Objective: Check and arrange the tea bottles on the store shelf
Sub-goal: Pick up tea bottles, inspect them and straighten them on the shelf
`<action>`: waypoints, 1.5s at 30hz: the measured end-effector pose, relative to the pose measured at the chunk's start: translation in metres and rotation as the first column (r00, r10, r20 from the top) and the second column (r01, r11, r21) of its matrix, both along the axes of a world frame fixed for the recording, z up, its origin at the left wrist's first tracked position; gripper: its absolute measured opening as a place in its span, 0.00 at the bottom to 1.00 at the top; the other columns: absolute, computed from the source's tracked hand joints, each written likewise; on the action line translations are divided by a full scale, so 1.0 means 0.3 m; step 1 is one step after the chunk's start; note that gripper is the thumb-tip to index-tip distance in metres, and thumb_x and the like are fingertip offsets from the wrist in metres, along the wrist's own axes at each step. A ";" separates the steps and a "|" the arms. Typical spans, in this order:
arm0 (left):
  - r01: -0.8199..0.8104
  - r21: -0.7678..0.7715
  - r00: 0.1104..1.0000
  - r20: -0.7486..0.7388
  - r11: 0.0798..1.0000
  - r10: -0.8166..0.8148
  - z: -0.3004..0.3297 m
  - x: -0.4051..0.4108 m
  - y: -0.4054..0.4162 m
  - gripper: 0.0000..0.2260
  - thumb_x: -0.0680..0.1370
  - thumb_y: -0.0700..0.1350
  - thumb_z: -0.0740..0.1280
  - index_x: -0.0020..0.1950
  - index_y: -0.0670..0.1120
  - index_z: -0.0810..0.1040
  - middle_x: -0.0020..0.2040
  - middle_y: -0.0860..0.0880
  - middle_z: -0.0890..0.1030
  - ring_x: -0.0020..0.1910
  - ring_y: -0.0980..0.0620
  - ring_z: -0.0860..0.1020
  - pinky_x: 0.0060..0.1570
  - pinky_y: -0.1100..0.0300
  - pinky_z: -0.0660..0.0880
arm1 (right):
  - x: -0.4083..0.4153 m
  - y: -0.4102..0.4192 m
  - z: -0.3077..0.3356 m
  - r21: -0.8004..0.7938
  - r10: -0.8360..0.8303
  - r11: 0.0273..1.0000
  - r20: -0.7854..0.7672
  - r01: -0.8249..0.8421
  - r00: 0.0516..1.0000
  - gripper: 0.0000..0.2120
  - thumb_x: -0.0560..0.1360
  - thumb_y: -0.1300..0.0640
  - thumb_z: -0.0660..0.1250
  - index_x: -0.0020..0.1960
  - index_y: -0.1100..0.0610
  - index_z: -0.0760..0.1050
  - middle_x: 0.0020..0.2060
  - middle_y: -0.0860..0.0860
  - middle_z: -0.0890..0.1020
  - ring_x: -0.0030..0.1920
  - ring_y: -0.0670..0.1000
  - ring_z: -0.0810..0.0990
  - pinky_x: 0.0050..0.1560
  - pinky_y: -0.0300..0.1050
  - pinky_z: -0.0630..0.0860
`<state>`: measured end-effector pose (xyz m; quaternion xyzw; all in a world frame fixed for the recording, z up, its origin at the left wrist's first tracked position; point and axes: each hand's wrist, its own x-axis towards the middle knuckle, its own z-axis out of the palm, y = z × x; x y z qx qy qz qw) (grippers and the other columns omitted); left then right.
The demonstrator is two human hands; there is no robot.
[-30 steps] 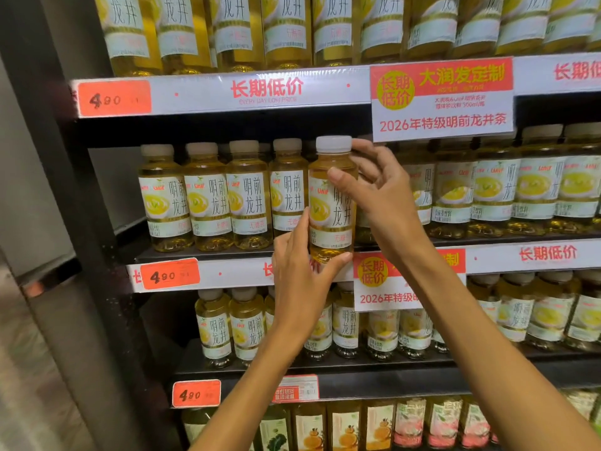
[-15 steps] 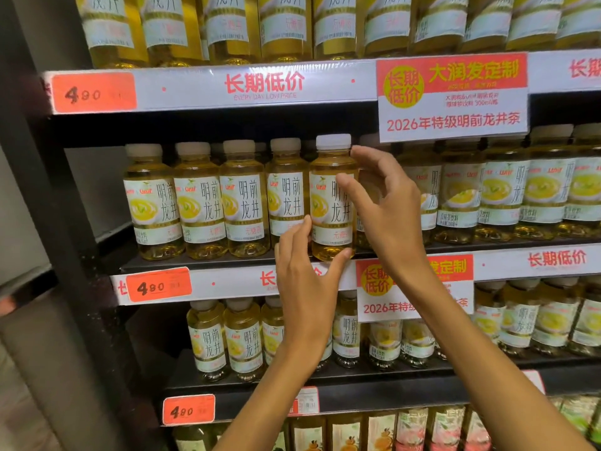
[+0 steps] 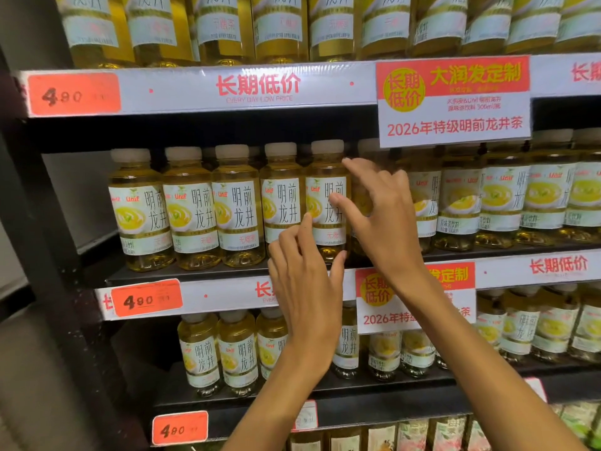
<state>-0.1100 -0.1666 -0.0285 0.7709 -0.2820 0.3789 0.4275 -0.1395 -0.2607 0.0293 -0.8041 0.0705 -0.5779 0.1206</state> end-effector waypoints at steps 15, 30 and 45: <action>0.201 -0.080 0.974 0.124 0.976 -0.190 -0.007 -0.024 -0.022 0.18 0.75 0.46 0.65 0.65 0.44 0.74 0.58 0.47 0.76 0.59 0.52 0.69 0.60 0.63 0.64 | -0.028 -0.080 0.017 -0.196 -0.518 0.815 0.173 0.545 0.838 0.19 0.78 0.48 0.64 0.40 0.63 0.73 0.31 0.59 0.78 0.45 0.61 0.75 0.43 0.50 0.58; 0.387 -0.090 0.921 -0.013 0.918 -0.389 -0.038 -0.062 -0.037 0.21 0.77 0.41 0.68 0.69 0.44 0.69 0.63 0.48 0.73 0.62 0.57 0.68 0.63 0.64 0.66 | -0.084 -0.050 -0.024 0.025 -0.023 1.000 0.208 0.018 0.978 0.26 0.72 0.54 0.74 0.63 0.66 0.70 0.59 0.63 0.71 0.62 0.58 0.70 0.63 0.45 0.68; 0.670 -0.286 0.632 -0.266 0.685 -0.728 -0.042 -0.128 0.027 0.31 0.75 0.45 0.71 0.74 0.53 0.60 0.65 0.59 0.73 0.62 0.65 0.73 0.55 0.74 0.71 | -0.207 0.054 -0.052 0.240 0.297 0.893 0.321 -0.380 0.899 0.24 0.70 0.55 0.75 0.63 0.55 0.71 0.59 0.51 0.74 0.59 0.44 0.75 0.53 0.34 0.75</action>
